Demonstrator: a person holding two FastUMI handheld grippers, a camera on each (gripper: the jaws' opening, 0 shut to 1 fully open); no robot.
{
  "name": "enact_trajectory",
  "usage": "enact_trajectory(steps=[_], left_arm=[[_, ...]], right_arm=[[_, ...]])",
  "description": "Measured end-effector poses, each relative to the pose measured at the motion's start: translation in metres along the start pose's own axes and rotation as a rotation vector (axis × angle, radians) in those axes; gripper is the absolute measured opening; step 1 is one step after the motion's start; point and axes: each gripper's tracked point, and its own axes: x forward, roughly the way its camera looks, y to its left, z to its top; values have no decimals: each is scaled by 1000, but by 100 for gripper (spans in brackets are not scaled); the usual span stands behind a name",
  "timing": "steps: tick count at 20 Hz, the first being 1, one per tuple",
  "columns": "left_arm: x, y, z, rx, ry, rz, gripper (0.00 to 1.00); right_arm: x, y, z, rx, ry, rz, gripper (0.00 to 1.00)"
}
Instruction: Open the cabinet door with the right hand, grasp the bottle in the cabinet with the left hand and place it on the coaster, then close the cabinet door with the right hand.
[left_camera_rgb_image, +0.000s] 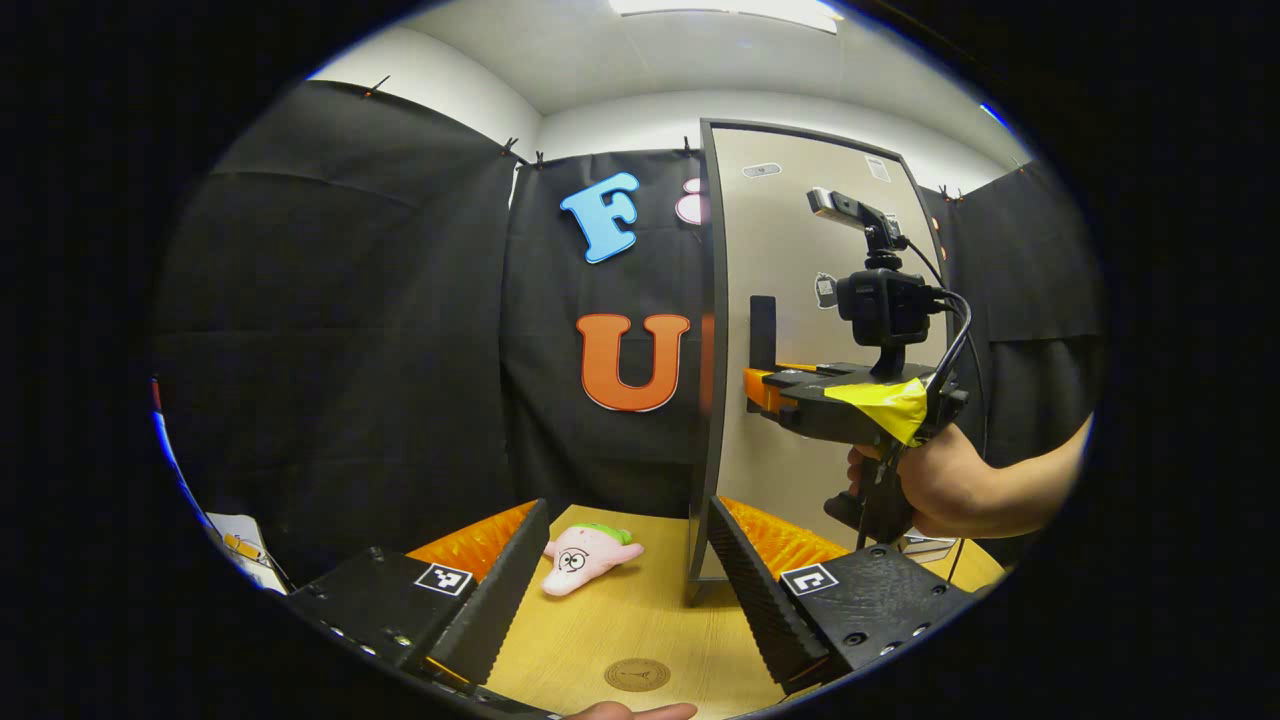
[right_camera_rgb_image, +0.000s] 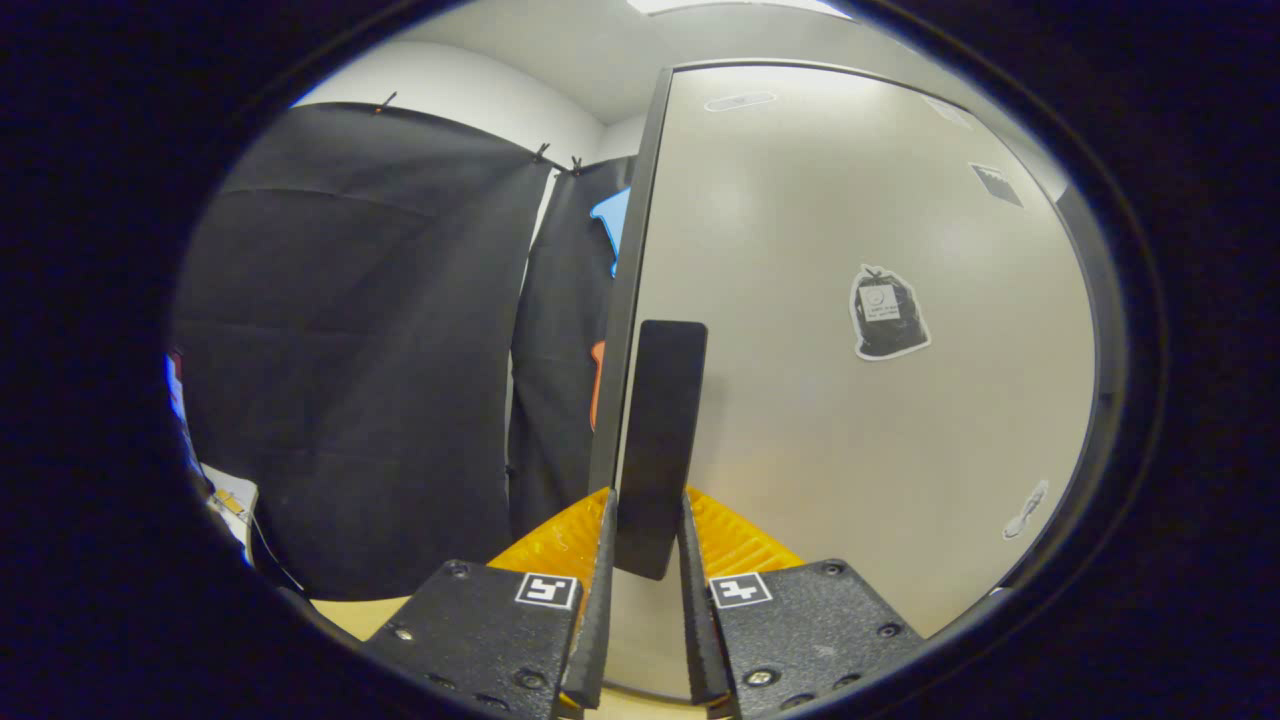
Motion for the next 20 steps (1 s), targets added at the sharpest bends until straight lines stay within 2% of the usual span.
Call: enact_trajectory(steps=[1,5,9,14,20], left_arm=[[-1,-1,-2,-6,5,-2,96],[-4,-5,-3,-18,7,-21,96],[-8,-11,-3,-19,3,-42,96],[-17,-18,-9,-24,11,-72,96],[-16,-33,-19,-42,38,-135,94]], right_arm=[[0,0,1,9,10,10,31],[-4,0,0,-3,45,35,25],[-10,1,0,-6,61,78,24],[-42,12,3,8,72,181,22],[-40,12,8,15,84,197,22]])
